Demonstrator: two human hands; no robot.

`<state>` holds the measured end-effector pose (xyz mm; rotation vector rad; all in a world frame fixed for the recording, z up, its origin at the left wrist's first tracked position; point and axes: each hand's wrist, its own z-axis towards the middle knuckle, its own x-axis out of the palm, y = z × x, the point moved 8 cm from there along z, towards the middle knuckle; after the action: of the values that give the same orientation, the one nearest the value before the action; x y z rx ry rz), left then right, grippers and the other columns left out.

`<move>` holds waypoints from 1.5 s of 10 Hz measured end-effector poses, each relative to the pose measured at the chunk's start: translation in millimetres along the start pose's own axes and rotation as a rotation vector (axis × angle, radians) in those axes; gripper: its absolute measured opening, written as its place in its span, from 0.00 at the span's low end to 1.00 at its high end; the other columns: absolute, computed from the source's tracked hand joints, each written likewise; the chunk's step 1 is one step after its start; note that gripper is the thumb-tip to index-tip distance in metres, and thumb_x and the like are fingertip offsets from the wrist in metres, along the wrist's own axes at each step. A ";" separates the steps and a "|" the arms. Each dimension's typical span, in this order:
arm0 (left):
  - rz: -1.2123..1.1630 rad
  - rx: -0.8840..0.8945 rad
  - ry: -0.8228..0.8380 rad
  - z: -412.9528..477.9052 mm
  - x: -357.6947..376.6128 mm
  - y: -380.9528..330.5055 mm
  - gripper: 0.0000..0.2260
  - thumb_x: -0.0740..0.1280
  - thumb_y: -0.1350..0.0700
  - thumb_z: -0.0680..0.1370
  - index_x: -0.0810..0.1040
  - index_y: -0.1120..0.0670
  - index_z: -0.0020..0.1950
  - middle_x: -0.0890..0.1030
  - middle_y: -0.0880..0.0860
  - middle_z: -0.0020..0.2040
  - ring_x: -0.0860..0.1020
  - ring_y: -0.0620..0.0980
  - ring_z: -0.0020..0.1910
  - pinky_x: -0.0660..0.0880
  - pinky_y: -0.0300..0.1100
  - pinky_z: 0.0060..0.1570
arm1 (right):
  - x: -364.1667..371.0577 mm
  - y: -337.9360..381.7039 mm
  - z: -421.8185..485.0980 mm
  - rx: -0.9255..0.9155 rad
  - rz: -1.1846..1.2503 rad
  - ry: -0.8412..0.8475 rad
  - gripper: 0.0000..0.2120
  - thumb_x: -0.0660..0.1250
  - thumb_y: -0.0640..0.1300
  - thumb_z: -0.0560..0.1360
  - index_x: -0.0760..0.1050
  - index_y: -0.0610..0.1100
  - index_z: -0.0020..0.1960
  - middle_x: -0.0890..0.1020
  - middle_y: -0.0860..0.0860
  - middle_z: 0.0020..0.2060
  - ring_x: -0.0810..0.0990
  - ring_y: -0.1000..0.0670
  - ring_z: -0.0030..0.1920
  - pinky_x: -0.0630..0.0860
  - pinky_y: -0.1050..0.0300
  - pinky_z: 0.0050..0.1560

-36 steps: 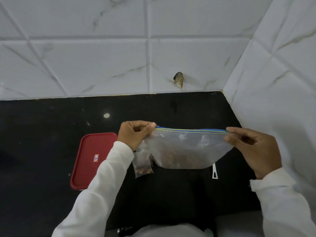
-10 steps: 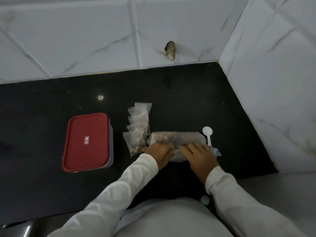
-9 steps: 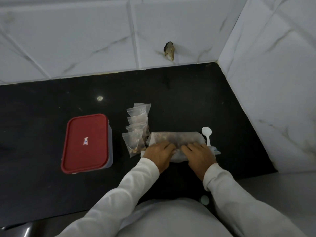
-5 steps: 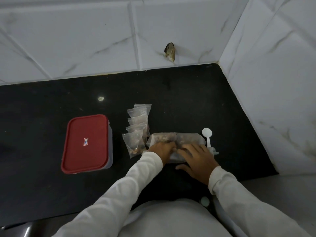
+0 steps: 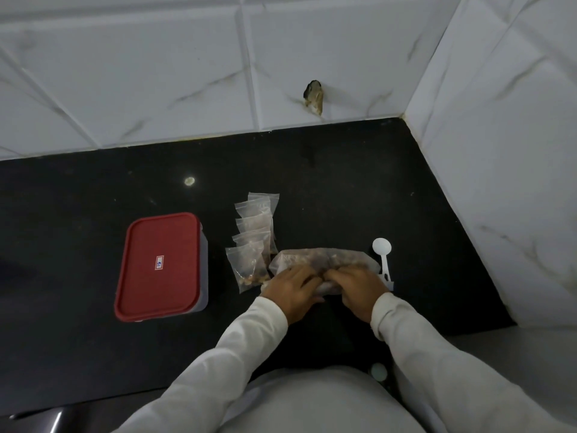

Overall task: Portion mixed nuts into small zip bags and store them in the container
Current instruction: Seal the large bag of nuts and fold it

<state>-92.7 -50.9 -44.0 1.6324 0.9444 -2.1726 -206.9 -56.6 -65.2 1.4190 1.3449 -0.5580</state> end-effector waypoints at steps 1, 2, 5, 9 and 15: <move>-0.035 -0.019 0.028 5.4 3.5 8.7 0.05 0.70 0.59 0.70 0.83 0.56 0.44 0.82 0.56 0.41 0.82 0.55 0.38 0.81 0.45 0.39 | -0.8 5.1 1.7 -0.010 -0.051 0.083 0.15 0.62 0.43 0.78 0.73 0.50 0.64 0.74 0.52 0.62 0.73 0.49 0.64 0.66 0.56 0.64; -0.083 -0.170 0.181 16.0 9.7 18.9 0.10 0.72 0.64 0.70 0.82 0.58 0.51 0.83 0.59 0.48 0.83 0.60 0.45 0.80 0.46 0.44 | -6.7 10.5 -10.0 -0.075 -0.212 -0.109 0.17 0.63 0.56 0.77 0.74 0.50 0.63 0.73 0.51 0.62 0.70 0.48 0.64 0.65 0.51 0.64; 0.065 -0.268 0.397 28.7 9.9 29.6 0.13 0.60 0.52 0.81 0.77 0.53 0.63 0.79 0.55 0.61 0.76 0.56 0.61 0.67 0.47 0.65 | -1.0 3.0 -11.1 0.031 -0.014 -0.165 0.20 0.56 0.39 0.80 0.69 0.48 0.71 0.75 0.50 0.63 0.72 0.47 0.63 0.68 0.51 0.62; 0.155 -0.019 0.066 11.6 -1.6 12.5 0.11 0.75 0.54 0.66 0.85 0.51 0.48 0.83 0.51 0.47 0.75 0.52 0.51 0.79 0.49 0.47 | -17.1 0.3 0.8 0.037 0.124 -0.199 0.15 0.65 0.33 0.72 0.80 0.43 0.55 0.80 0.47 0.51 0.77 0.46 0.53 0.74 0.52 0.53; 0.118 -0.327 0.186 38.4 -10.6 41.3 0.24 0.64 0.42 0.77 0.70 0.50 0.70 0.69 0.53 0.67 0.67 0.54 0.66 0.66 0.50 0.64 | -23.8 -1.4 7.4 -0.015 -0.079 -0.164 0.12 0.65 0.40 0.73 0.80 0.49 0.55 0.81 0.52 0.51 0.76 0.50 0.55 0.68 0.58 0.57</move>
<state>-95.0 -108.2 -42.2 1.6967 1.1532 -1.7058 -212.0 -73.4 -47.5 1.2832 1.2757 -0.6993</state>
